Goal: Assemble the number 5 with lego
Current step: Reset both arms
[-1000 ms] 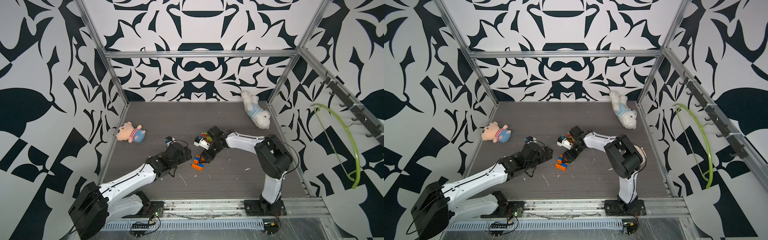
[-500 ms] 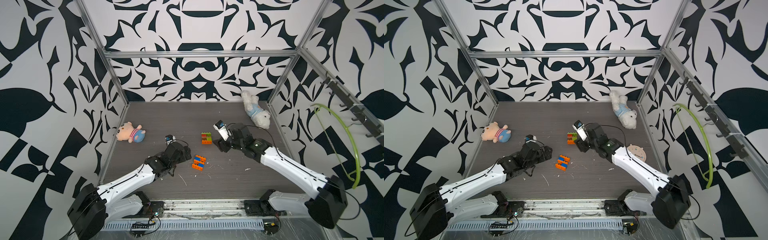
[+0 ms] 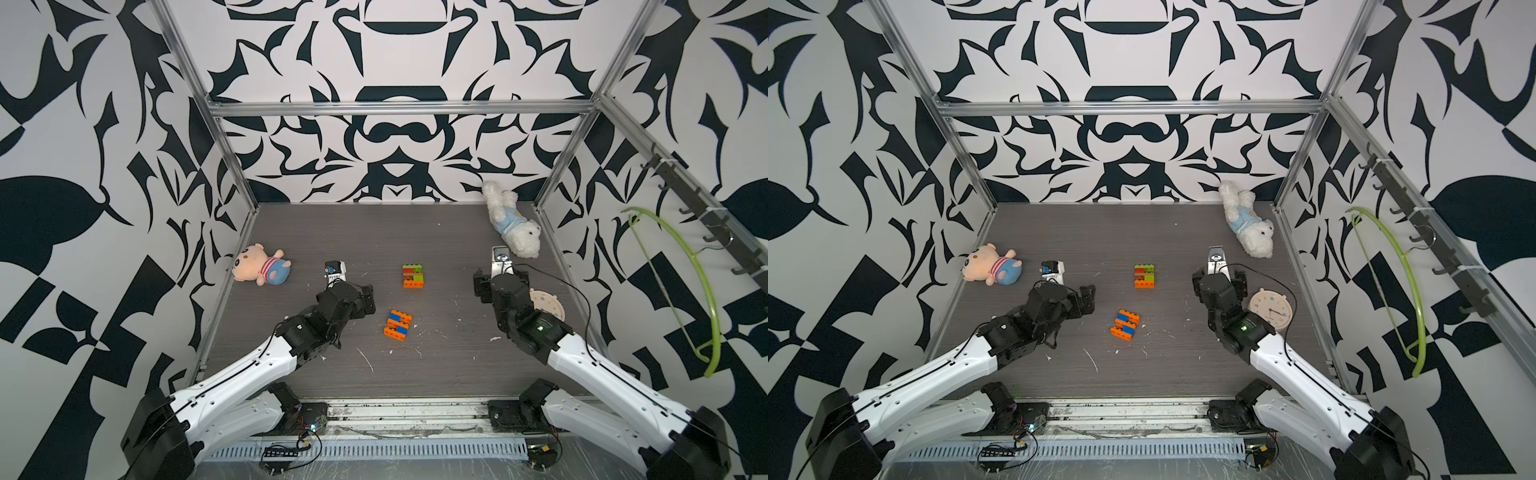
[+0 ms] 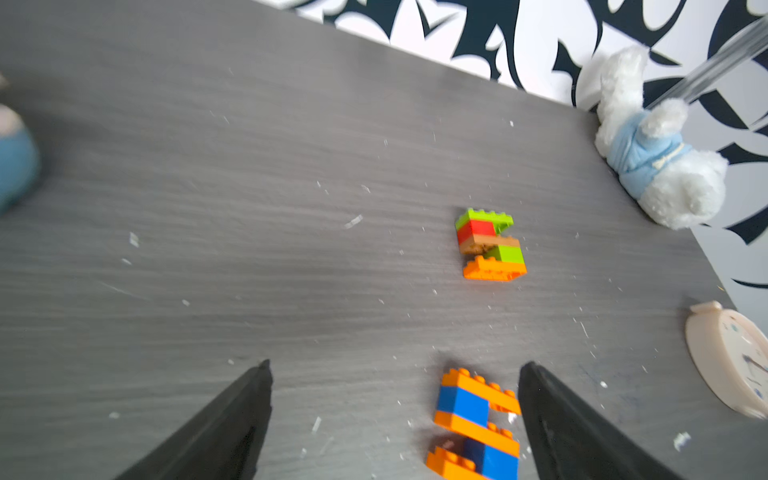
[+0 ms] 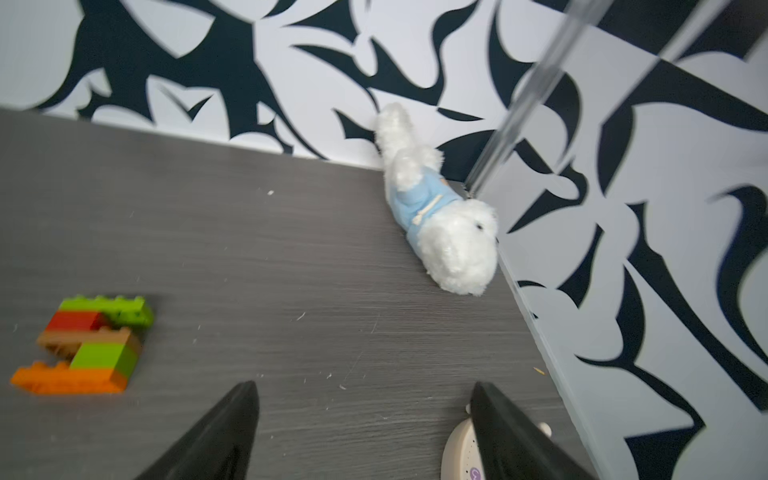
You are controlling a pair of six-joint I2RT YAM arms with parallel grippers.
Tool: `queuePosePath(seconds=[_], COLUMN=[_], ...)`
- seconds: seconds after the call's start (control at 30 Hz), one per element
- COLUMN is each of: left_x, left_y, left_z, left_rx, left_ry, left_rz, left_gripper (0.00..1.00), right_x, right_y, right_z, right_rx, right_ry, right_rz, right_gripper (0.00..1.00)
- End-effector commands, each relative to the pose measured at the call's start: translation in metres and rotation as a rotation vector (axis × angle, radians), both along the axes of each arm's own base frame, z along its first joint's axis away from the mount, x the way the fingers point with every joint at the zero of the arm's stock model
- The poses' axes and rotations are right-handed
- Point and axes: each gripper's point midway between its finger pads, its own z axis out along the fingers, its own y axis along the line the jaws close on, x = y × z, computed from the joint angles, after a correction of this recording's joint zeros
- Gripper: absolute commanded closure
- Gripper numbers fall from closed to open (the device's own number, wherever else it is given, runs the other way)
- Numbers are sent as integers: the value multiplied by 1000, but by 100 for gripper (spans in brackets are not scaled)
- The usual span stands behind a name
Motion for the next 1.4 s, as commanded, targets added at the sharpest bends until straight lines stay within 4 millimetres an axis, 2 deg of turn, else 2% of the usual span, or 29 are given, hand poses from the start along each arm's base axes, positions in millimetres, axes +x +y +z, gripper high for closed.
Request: queuePosePath(seconds=[0.0, 0.07, 0.17, 0.2, 0.37, 0.47, 0.53, 0.63, 0.77, 0.8, 0.9, 0.97, 1.1, 1.17, 1.27, 1.37], left_x=[8, 10, 16, 21, 38, 47, 51, 58, 64, 65, 68, 70, 78, 83, 90, 100], left_y=[21, 32, 55, 66, 119, 145, 155, 163, 170, 173, 180, 181, 180, 174, 175, 173], left_z=[23, 25, 25, 23, 7, -6, -13, -21, -24, -29, -44, -48, -60, -60, -56, -65], left_rx=[119, 163, 207, 205, 215, 237, 261, 322, 403, 406, 390, 377, 368, 371, 365, 376], left_ry=[-124, -147, -159, -158, -152, -151, -140, -138, -152, -150, -142, -162, -171, -167, -207, -190], left_rz=[55, 81, 154, 190, 352, 428, 452, 459, 451, 458, 450, 450, 441, 400, 407, 381], left_gripper=[1, 1, 1, 1, 1, 1, 1, 1, 1, 1, 1, 1, 1, 1, 1, 1], right_x=[-4, -2, 5, 10, 40, 54, 60, 67, 75, 75, 68, 70, 78, 79, 82, 82], right_y=[-26, -28, -50, -58, -70, -64, -64, -61, -56, -54, -50, -42, -48, -48, -60, -65], right_z=[19, 16, 6, -3, -57, -74, -82, -91, -118, -126, -133, -139, -144, -145, -146, -146], right_rx=[33, 26, 15, 1, 34, 20, -12, -21, -2, -2, 43, 38, 63, 67, 78, 86], right_ry=[-89, -84, -94, -77, 55, 18, 11, -24, -13, -26, -32, -25, 17, 29, 37, 40], right_rz=[-143, -136, -250, -275, -230, -149, -143, -106, -45, -30, 34, 94, 81, 77, 8, -11], right_gripper=[0, 0, 0, 0, 0, 0, 0, 1, 2, 2, 2, 2, 3, 3, 3, 3])
